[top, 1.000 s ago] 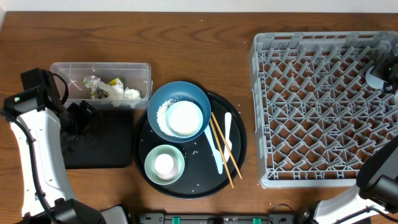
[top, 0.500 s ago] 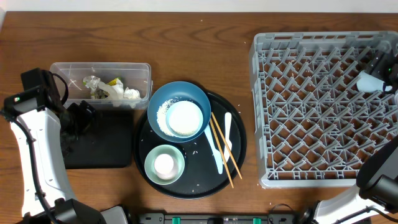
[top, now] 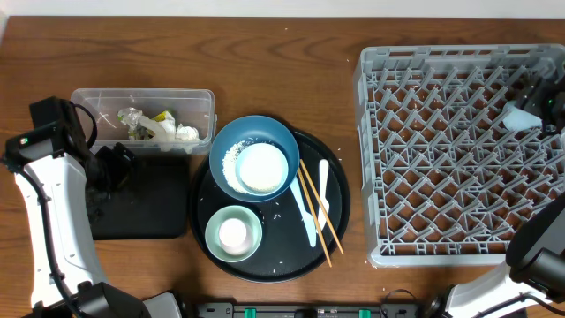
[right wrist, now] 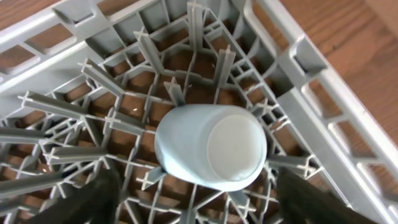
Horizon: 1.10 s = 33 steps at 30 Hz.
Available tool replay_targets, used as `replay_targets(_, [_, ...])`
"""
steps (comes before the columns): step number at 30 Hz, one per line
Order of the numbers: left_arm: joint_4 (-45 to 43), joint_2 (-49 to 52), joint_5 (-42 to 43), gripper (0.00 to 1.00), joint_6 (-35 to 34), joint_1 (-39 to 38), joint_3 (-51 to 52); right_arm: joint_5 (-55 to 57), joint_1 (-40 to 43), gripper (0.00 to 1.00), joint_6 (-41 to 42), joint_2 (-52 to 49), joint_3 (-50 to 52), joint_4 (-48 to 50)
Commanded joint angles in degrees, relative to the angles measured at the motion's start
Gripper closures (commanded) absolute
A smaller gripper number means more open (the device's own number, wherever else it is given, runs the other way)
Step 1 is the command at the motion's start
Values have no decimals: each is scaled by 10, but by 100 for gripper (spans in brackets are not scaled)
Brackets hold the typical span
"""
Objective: Sort waste into correct bins and load items into the dishwasher rack
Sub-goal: 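Lower the cup upside down into the rack and open the right gripper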
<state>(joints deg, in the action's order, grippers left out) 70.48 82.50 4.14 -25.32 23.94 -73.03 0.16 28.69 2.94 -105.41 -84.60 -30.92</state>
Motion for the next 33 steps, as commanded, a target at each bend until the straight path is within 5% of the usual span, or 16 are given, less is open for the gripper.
replay_targets(1, [2, 1, -1, 2, -1, 1, 5, -7, 5, 32, 2, -7, -9, -2])
replay_targets(11, [2, 1, -1, 2, -1, 1, 5, -6, 5, 73, 2, -23, -7, 2])
replay_targets(17, [2, 1, -1, 2, -1, 1, 5, -6, 5, 79, 2, -50, -7, 6])
replay_targets(33, [2, 1, -1, 2, -1, 1, 5, -147, -2, 76, -3, -63, -7, 43])
